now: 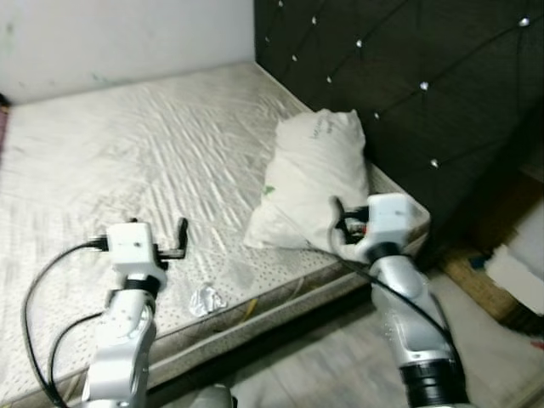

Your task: Clean up the room

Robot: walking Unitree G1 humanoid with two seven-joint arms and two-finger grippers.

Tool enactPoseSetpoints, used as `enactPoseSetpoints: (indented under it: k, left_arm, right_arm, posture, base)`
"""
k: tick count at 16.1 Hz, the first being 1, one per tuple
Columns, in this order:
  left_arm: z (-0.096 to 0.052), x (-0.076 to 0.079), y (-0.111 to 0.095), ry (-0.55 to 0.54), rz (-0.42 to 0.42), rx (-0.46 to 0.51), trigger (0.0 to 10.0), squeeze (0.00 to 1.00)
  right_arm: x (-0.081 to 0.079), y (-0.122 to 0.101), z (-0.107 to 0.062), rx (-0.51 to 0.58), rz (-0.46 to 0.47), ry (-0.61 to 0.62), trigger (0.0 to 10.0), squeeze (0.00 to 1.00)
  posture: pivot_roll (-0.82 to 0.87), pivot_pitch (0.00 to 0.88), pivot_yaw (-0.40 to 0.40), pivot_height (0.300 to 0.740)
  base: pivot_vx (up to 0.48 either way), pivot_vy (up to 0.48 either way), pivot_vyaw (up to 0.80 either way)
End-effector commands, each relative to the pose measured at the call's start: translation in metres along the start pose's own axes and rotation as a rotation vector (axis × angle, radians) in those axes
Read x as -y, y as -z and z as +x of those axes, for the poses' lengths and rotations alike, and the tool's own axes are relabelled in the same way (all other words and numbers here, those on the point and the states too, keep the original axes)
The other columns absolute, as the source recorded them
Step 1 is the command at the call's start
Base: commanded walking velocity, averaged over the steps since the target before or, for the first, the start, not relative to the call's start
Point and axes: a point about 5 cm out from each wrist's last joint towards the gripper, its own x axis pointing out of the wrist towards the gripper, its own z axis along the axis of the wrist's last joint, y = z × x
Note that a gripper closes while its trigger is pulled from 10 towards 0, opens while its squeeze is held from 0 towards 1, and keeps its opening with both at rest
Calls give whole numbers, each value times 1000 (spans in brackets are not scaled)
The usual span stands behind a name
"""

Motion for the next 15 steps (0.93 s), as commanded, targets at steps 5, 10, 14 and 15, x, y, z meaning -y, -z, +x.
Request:
enactPoseSetpoints:
  k: [5, 10, 14, 15]
  left_arm:
    - [-1, 4, 1, 2, 25, -5, 10000, 0]
    - [-1, 7, 2, 26, 1, -2, 10000, 0]
    - [0, 7, 1, 33, 11, 6, 10000, 0]
    - [0, 7, 2, 36, 5, 4, 10000, 0]
  right_arm:
    - [8, 2, 0, -2, -11, 15, 10000, 0]
    - [8, 2, 1, 1, -13, 7, 10000, 0]
    - [8, 4, 0, -3, -17, 3, 10000, 0]
    - [7, 4, 0, -4, -17, 2, 10000, 0]
  posture:
    - [112, 0, -13, 740]
    - [116, 0, -16, 740]
    - [117, 0, -17, 740]
    - [117, 0, -15, 740]
  base:
    - [0, 0, 800]
    - [0, 0, 800]
    - [0, 0, 800]
    - [0, 0, 800]
